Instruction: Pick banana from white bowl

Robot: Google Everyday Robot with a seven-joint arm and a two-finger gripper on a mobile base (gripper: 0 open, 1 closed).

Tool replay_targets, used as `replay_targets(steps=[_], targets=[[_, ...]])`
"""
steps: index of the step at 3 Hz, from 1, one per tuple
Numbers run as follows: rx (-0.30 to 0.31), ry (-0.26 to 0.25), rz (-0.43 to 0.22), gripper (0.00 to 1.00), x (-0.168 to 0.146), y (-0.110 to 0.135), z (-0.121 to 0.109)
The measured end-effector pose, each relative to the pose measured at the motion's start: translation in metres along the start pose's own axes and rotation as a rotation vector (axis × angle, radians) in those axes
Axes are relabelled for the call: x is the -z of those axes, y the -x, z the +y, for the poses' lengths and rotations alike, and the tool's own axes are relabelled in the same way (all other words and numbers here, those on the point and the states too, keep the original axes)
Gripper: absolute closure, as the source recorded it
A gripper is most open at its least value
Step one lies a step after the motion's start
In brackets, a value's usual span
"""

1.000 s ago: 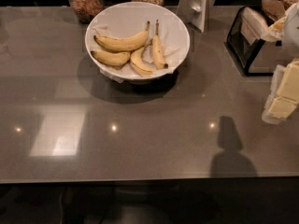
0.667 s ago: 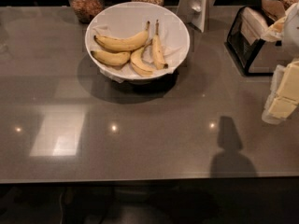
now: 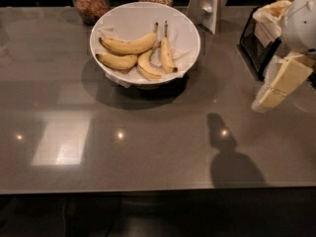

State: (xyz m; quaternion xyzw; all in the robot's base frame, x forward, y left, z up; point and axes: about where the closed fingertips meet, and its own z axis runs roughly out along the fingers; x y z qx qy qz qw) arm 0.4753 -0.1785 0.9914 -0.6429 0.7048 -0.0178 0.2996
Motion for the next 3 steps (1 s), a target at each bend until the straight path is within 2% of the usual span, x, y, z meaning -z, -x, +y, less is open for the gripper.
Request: replay_targets(steps=[1, 2, 3], targets=[[0.102, -0.080, -0.172, 0.00, -0.015, 0.039, -0.032], [0.191, -0.117, -0.280, 0.00, -0.037, 0.079, -0.064], [0.192, -0.117, -0.280, 0.00, -0.037, 0.079, -0.064]])
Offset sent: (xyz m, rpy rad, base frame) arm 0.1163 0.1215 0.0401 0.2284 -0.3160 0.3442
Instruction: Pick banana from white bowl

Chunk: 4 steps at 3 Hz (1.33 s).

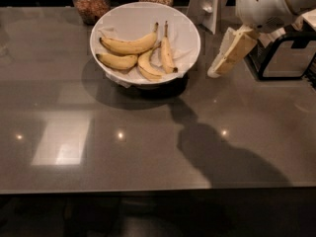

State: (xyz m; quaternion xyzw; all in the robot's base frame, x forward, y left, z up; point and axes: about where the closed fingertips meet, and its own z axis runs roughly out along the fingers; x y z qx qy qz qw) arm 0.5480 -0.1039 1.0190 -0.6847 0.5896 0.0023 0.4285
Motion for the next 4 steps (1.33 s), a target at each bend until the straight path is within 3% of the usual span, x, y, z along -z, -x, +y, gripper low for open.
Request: replay_targets(steps=[1, 3, 4], targets=[[0.058, -0.015, 0.004, 0.00, -0.003, 0.003, -0.002], [0.281, -0.038, -0.066, 0.00, -0.058, 0.040, -0.034], [0.351, -0.030, -0.076, 0.18, -0.091, 0.051, -0.050]])
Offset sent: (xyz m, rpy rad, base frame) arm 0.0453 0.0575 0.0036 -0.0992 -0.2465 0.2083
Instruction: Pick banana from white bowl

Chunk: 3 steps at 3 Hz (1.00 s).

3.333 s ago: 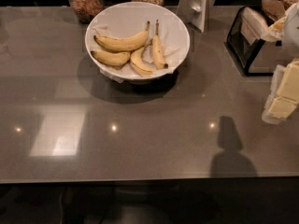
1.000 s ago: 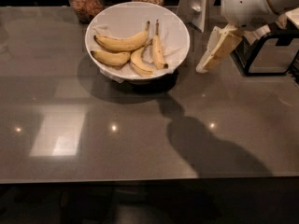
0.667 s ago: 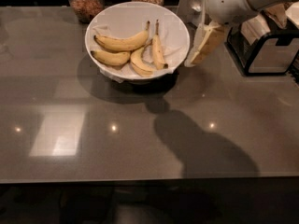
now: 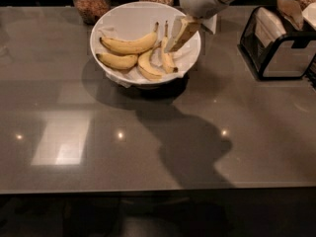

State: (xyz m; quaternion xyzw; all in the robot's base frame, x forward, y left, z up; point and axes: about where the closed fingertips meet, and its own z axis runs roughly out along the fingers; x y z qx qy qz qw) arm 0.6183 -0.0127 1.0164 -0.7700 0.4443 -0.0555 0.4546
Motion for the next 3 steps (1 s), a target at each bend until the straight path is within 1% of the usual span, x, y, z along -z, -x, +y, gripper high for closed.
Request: replay_targets(steps=[1, 2, 3], targets=[[0.035, 0.021, 0.001, 0.41, -0.035, -0.009, -0.008], [0.044, 0.045, -0.010, 0.51, -0.067, -0.016, -0.012], [0.051, 0.085, -0.032, 0.51, -0.099, -0.016, -0.009]])
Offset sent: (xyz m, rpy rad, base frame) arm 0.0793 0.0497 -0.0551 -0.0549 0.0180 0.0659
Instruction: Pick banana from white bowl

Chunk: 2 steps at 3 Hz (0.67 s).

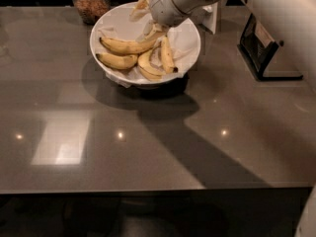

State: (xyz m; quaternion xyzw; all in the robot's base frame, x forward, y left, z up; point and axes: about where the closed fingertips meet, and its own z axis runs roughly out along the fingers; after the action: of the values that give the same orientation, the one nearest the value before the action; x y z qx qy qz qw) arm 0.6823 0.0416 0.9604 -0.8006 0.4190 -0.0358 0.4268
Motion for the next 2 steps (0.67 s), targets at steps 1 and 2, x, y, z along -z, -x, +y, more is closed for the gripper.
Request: replay_targets(steps=[1, 2], targets=[[0.017, 0.048, -0.011, 0.49, -0.029, 0.000, 0.002], [0.027, 0.090, 0.002, 0.49, -0.050, -0.007, 0.006]])
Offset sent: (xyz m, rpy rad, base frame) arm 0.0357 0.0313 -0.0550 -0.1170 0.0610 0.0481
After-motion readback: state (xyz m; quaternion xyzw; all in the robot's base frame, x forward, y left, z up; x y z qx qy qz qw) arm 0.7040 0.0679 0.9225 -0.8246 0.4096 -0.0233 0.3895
